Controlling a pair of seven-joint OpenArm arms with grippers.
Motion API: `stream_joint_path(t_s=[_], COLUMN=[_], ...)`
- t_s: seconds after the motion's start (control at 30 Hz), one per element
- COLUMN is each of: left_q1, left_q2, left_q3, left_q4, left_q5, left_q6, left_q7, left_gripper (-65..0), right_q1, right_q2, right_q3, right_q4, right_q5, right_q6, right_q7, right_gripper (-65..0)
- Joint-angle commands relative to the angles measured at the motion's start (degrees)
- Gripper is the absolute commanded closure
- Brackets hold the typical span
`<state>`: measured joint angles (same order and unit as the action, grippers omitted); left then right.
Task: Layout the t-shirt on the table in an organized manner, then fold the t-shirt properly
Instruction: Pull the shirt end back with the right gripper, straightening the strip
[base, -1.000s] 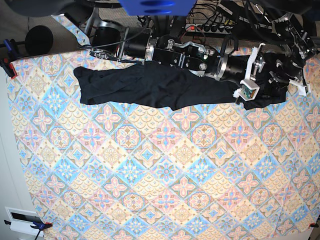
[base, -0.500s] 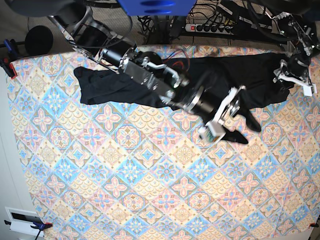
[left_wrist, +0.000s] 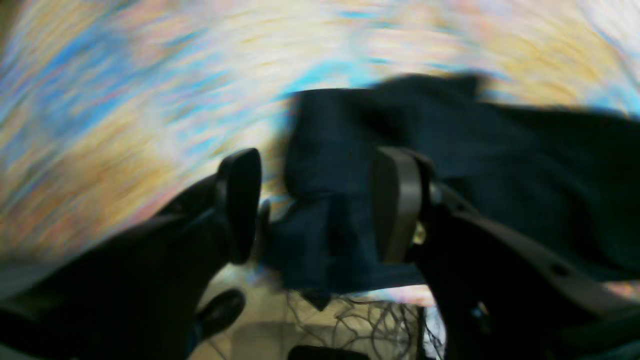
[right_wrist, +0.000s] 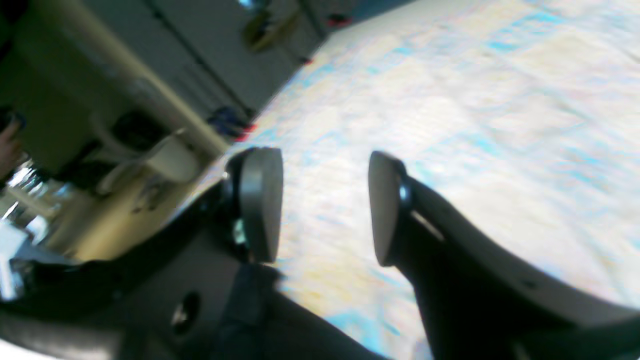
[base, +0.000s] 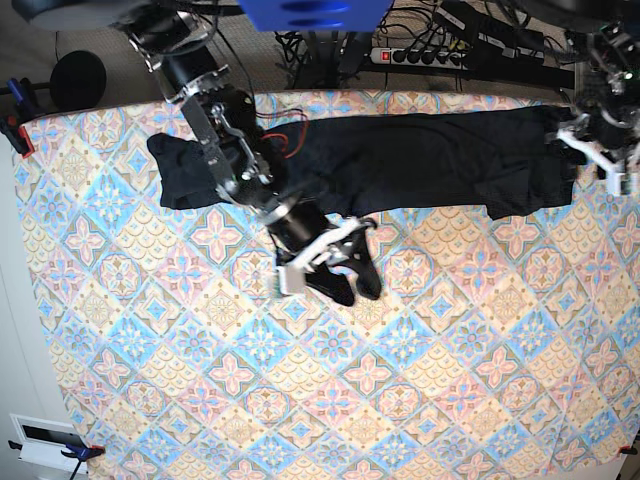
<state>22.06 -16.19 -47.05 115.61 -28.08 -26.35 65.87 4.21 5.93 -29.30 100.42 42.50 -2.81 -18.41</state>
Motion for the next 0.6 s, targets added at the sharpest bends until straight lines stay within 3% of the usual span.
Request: stream_joint_path(t_s=[0.0, 0.17, 0.33, 0.57], left_q1=[-0.13, -2.24, -5.23, -6.20], left_q2=[-2.32, -3.02, -2.76, -2.76], left_q3=[1.99, 15.44, 25.73, 30.21], left_q4=[0.65, 0.48, 0.48, 0.04], left_q5=[2.01, 9.13, 18.89, 24.16], left_q6=[0.37, 0.37, 0.37, 1.34], left_q7=[-0.77, -0.77, -0.77, -0.85], left_gripper=[-34.5, -34.5, -34.5, -31.6], right_q1=[0.06, -4.95, -5.75, -5.75], right_q2=[-0.44, -0.35, -0.35, -0.35], right_q3=[1.56, 7.89, 8.33, 8.60], right_q4=[0.72, 0.55, 0.55, 0.55], right_q5=[0.36, 0.36, 0.36, 0.44], right_q6=[0.83, 0.83, 0.83, 0.83], right_q7=[0.88, 0.88, 0.88, 0.88], right_gripper=[-26.2, -26.2, -26.2, -26.2])
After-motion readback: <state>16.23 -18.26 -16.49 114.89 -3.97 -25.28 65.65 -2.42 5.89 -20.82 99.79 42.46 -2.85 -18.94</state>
